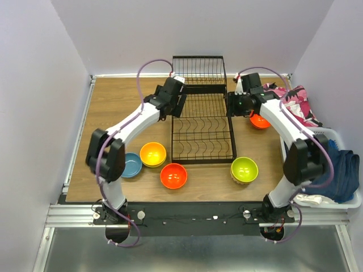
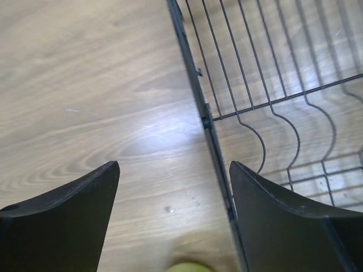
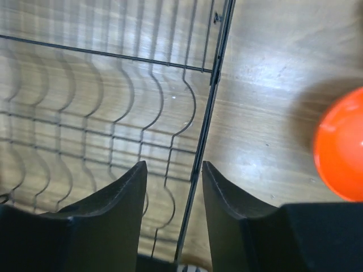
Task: Load the bowls into the dish rack
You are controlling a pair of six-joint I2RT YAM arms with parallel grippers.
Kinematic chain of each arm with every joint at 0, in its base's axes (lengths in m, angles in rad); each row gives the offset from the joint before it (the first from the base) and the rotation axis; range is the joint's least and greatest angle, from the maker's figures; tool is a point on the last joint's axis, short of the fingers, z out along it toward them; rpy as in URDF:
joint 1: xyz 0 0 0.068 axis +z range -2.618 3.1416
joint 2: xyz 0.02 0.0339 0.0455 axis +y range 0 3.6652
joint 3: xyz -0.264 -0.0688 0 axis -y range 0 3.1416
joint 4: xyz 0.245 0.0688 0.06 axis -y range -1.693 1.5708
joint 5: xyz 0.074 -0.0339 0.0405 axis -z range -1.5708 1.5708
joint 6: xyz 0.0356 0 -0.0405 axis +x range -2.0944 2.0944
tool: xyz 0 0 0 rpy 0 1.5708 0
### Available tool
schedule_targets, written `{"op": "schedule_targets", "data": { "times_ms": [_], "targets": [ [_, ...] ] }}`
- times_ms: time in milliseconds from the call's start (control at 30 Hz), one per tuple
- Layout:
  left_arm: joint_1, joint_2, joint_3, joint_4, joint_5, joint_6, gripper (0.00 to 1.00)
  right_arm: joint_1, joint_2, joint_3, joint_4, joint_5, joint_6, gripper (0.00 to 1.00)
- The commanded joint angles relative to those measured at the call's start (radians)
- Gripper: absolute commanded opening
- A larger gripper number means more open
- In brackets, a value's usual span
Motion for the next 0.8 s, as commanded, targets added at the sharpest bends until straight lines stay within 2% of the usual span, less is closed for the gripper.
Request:
{"op": "schedule_targets", "data": {
  "times_ms": [0, 67, 100, 167, 200, 267, 333, 400, 533, 600, 667, 767],
  "targets": [
    [-0.002, -0.226, -0.084, -0.029, -0.025, 0.029, 0.9, 0.003, -0.164, -0.081, -0.053, 0.018, -0.06, 0.55],
    [-0.002, -0.285, -0.151, -0.032, 0.011, 0.078, 0.91, 0.003, -0.203, -0.114, -0.06, 0.035, -0.074, 0.55],
    [-0.002, -0.318, -0.181, -0.022, 0.139, 0.107, 0.91, 0.0, -0.227, -0.135, -0.058, 0.063, -0.078, 0.56],
    [-0.004, -0.412, -0.26, -0.019, 0.276, 0.184, 0.91, -0.01, -0.292, -0.186, -0.049, 0.074, -0.075, 0.59],
    [-0.004, -0.439, -0.281, -0.022, 0.427, 0.251, 0.92, -0.018, -0.309, -0.195, -0.052, 0.065, -0.074, 0.59],
    [-0.004, -0.512, -0.311, -0.078, 0.54, 0.328, 0.91, -0.018, -0.349, -0.207, -0.069, 0.028, -0.088, 0.61],
    [-0.004, -0.556, -0.328, -0.167, 0.567, 0.394, 0.9, -0.02, -0.369, -0.209, -0.081, -0.004, -0.098, 0.62],
    [-0.004, -0.575, -0.337, -0.236, 0.577, 0.436, 0.85, -0.021, -0.396, -0.21, -0.093, 0.015, -0.111, 0.64],
    [-0.004, -0.657, -0.397, -0.435, 0.642, 0.61, 0.8, -0.023, -0.421, -0.201, -0.09, 0.055, -0.114, 0.65],
    [-0.004, -0.677, -0.422, -0.527, 0.677, 0.669, 0.76, -0.023, -0.431, -0.191, -0.087, 0.034, -0.152, 0.71],
    [0.001, -0.707, -0.443, -0.635, 0.656, 0.701, 0.74, -0.024, -0.433, -0.178, -0.092, 0.002, -0.167, 0.74],
    [0.001, -0.774, -0.532, -0.655, 0.562, 0.668, 0.73, -0.024, -0.438, -0.18, -0.08, -0.029, -0.186, 0.78]
  ]
}}
